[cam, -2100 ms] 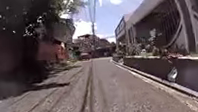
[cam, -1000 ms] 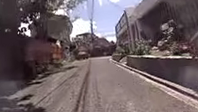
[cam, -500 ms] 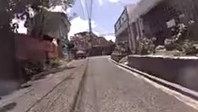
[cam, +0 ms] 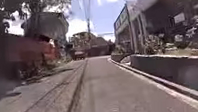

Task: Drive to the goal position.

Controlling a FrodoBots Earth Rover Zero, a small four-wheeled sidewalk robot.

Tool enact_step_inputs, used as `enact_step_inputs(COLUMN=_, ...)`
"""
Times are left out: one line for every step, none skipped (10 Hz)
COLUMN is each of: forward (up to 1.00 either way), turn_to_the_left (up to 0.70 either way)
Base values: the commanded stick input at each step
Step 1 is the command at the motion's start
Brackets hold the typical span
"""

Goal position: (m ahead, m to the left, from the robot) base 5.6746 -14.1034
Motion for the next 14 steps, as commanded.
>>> enact_step_inputs(forward=0.85, turn_to_the_left=0.34)
enact_step_inputs(forward=0.85, turn_to_the_left=0.00)
enact_step_inputs(forward=0.85, turn_to_the_left=0.00)
enact_step_inputs(forward=0.85, turn_to_the_left=0.00)
enact_step_inputs(forward=0.85, turn_to_the_left=0.00)
enact_step_inputs(forward=0.85, turn_to_the_left=0.00)
enact_step_inputs(forward=0.85, turn_to_the_left=0.00)
enact_step_inputs(forward=0.85, turn_to_the_left=0.00)
enact_step_inputs(forward=0.85, turn_to_the_left=0.00)
enact_step_inputs(forward=0.85, turn_to_the_left=0.00)
enact_step_inputs(forward=0.85, turn_to_the_left=0.00)
enact_step_inputs(forward=0.85, turn_to_the_left=0.00)
enact_step_inputs(forward=0.85, turn_to_the_left=0.00)
enact_step_inputs(forward=0.85, turn_to_the_left=0.00)
